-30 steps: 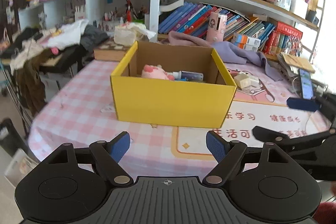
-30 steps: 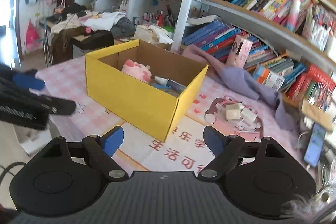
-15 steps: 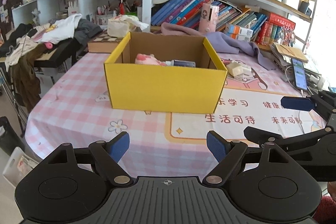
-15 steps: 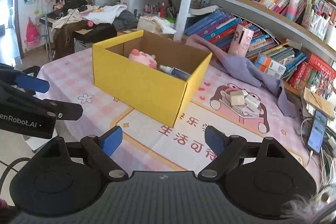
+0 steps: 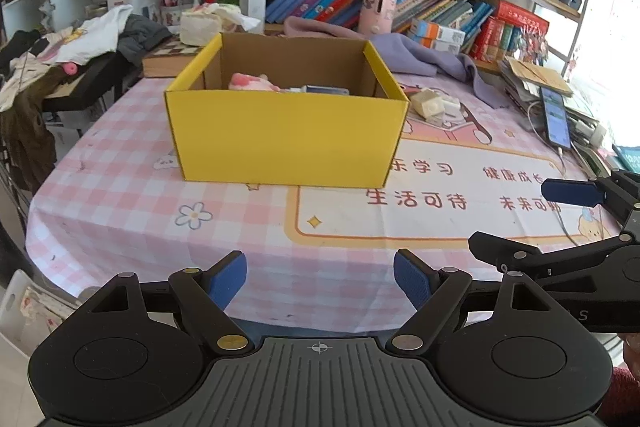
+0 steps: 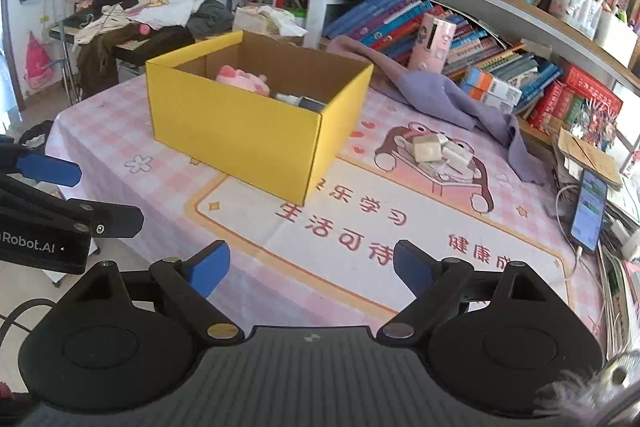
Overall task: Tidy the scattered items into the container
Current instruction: 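Raise both open tools out of the box and back away, then move both open tools toward the white chargers on the mat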
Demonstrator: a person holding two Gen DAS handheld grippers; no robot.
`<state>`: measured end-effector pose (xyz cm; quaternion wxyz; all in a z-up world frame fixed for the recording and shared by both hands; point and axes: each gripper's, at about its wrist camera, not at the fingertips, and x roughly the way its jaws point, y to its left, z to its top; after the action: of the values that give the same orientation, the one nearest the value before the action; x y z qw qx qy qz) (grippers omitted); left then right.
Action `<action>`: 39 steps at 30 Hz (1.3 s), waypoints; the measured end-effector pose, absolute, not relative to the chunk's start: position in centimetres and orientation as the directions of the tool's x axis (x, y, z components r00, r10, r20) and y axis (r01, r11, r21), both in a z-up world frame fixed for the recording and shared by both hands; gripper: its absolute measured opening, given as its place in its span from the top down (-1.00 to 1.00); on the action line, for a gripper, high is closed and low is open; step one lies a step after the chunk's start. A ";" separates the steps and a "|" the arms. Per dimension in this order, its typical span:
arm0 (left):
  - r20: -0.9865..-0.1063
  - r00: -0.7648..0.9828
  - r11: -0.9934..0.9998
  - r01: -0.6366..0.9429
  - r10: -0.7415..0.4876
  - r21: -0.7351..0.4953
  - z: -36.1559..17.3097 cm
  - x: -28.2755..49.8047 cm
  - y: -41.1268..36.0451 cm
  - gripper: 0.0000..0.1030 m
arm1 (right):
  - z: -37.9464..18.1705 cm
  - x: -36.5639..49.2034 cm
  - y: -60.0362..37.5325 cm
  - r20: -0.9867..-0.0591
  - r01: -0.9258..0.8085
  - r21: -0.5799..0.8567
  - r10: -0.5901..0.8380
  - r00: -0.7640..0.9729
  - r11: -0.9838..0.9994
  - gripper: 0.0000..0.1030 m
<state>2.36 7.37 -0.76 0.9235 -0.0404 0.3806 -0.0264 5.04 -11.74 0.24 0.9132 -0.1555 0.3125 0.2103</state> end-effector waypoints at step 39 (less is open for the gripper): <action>-0.703 0.656 0.953 0.284 -0.273 -0.105 -1.6 13.0 -6.4 -0.59 | -0.8 12.5 -25.0 -0.658 -0.241 -0.145 0.089 0.748 0.960 -0.32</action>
<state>13.04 -6.36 -1.64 0.9100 0.0071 0.3853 -0.1530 12.49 -25.02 -0.77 0.9283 -0.1110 0.3435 0.0889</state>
